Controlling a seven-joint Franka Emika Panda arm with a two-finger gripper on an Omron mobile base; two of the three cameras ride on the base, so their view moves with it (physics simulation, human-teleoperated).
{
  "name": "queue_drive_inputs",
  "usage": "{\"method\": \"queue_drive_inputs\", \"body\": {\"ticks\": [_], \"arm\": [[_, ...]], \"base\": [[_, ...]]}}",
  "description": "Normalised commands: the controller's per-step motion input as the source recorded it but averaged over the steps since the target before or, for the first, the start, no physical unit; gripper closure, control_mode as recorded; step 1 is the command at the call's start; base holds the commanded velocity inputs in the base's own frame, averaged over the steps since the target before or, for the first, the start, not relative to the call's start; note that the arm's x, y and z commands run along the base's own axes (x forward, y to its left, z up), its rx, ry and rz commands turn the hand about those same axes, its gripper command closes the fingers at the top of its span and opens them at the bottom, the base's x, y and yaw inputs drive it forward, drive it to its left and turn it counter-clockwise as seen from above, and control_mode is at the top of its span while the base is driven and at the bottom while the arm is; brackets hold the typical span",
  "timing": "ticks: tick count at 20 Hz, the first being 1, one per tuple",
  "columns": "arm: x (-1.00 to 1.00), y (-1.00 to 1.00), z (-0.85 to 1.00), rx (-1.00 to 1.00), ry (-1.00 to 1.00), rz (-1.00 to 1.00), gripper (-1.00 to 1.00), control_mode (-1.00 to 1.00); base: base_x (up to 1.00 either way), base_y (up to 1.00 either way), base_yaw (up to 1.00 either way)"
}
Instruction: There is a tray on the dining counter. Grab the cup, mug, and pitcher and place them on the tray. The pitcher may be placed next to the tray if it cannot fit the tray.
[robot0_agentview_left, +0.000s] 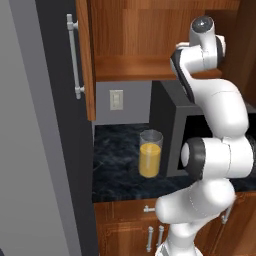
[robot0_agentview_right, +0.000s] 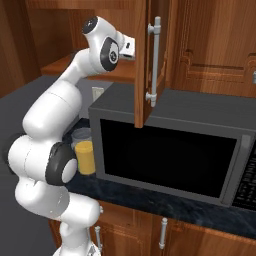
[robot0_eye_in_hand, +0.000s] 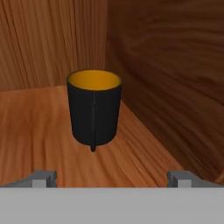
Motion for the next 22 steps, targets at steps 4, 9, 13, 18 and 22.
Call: {"method": "queue_drive_inputs", "body": {"ticks": [4,9,13,18,22], "arm": [[0.21,-0.1,0.0,0.0,0.0,0.0,-1.0,-1.0],[0.18,-0.08,0.0,0.0,0.0,0.0,-1.0,-1.0],[0.24,-0.07,0.0,0.0,0.01,0.0,-1.0,-1.0],[0.26,-0.06,0.0,0.0,0.03,0.0,-1.0,-1.0],[0.16,-0.04,-0.01,0.0,0.04,0.0,-1.0,-1.0]], "base": [[0.0,0.0,0.0],[0.0,0.0,0.0],[0.0,0.0,0.0],[0.0,0.0,0.0],[0.0,0.0,0.0]]}}
